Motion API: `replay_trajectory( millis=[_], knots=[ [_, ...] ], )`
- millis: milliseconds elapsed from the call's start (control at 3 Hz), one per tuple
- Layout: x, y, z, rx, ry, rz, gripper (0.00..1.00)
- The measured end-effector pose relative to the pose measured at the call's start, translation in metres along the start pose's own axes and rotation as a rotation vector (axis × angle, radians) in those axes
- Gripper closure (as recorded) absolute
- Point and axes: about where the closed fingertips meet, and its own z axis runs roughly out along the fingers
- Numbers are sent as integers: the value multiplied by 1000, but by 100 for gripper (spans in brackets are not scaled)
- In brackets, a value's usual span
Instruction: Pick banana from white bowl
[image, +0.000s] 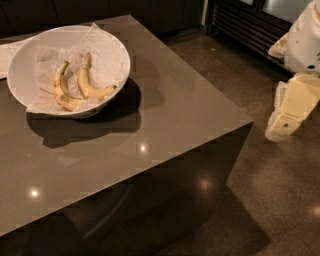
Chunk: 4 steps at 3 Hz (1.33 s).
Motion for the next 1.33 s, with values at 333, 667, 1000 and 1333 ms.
replay_trajectory(
  millis=[333,667,1000,1333],
  knots=[
    [-26,-30,10,-33,50,79,0],
    [-30,-31,10,-33,49,78,0],
    [-38,-35,11,-23,8,82,0],
    [-67,-44,14,-49,-32,84,0]
  ],
)
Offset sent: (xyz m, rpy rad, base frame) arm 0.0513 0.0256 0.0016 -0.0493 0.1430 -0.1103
